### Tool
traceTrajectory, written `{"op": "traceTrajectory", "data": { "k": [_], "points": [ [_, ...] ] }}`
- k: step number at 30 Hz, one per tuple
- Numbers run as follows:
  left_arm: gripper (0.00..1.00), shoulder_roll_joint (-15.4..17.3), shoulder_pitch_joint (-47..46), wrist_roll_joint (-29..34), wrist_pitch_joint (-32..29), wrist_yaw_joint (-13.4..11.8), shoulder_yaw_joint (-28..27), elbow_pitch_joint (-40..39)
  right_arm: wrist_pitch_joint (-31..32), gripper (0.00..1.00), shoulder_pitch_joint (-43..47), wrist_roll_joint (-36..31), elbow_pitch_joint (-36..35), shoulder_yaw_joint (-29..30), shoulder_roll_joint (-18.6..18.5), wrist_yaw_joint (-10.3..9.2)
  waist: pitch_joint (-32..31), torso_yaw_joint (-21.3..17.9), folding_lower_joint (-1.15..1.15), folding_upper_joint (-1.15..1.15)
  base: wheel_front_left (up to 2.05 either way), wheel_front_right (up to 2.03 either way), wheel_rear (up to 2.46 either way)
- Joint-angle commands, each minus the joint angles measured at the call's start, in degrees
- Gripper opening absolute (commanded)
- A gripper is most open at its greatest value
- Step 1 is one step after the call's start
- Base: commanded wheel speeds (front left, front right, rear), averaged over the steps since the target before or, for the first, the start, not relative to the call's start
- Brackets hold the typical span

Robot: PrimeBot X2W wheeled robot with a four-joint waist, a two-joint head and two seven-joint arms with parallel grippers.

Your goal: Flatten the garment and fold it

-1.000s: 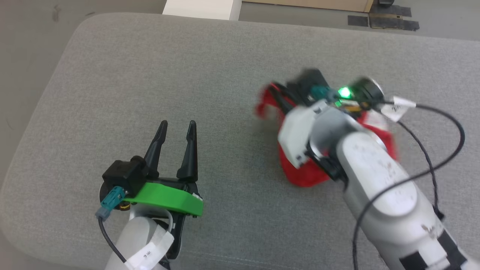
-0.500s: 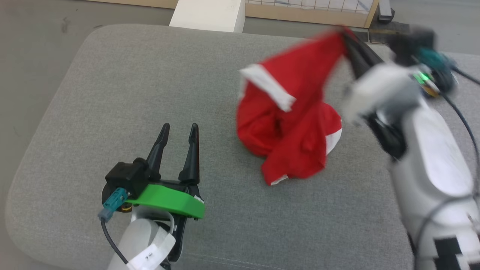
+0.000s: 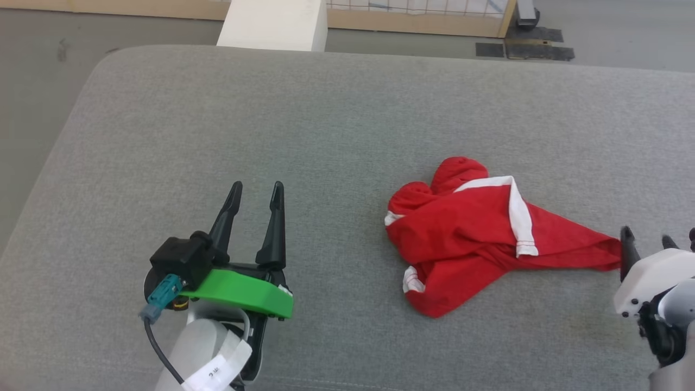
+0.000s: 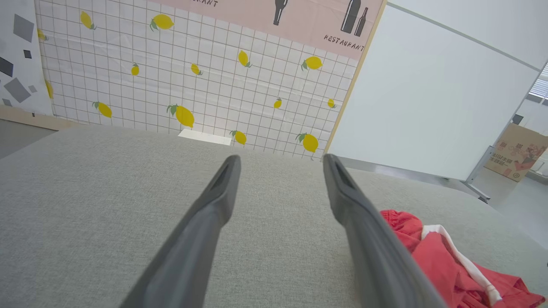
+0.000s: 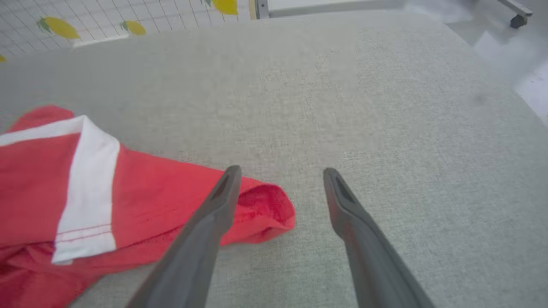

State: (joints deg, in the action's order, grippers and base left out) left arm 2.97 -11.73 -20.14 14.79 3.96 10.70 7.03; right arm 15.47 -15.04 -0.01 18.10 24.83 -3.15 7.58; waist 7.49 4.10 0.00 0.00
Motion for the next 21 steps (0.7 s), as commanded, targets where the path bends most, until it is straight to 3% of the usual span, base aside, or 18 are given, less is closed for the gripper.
{"op": "traceTrajectory", "data": {
  "k": [1, 7, 11, 15, 21],
  "points": [
    [1.00, -0.09, 0.37, 0.21, 0.21, 0.07, 0.01, 0.15, -2.68, 1.00, 1.48, 2.17, -2.12, -1.75, 0.24, -0.09, -0.36, -0.51, 0.00, 0.00, 0.00, 0.00, 0.00],
    [1.00, -0.09, 0.87, -0.12, 0.21, 0.13, 0.31, 0.48, -15.92, 1.00, 9.59, 6.44, -12.70, -13.18, 0.26, -0.09, -1.74, -1.26, 0.00, 0.00, 0.00, 0.00, 0.00],
    [1.00, -0.09, 1.19, -0.31, 0.21, 0.19, 0.72, 0.74, -21.44, 1.00, 13.52, 6.09, -16.28, -19.23, 0.26, -0.09, -2.24, -2.33, 0.00, 0.00, 0.00, 0.00, 0.00],
    [1.00, -0.09, 0.96, -0.32, 0.21, 0.02, 1.03, 0.70, -19.22, 1.00, 14.63, 3.44, -14.22, -22.81, 0.26, -0.09, -2.01, -3.29, 0.00, 0.00, 0.00, 0.00, 0.00],
    [1.00, -0.09, -0.19, -0.22, 0.21, -0.06, 1.31, 0.10, -11.65, 1.00, 9.24, -0.05, -8.22, -25.08, 0.26, -0.09, 0.10, -3.49, 0.00, 0.00, 0.00, 0.00, 0.00]
  ]
}}
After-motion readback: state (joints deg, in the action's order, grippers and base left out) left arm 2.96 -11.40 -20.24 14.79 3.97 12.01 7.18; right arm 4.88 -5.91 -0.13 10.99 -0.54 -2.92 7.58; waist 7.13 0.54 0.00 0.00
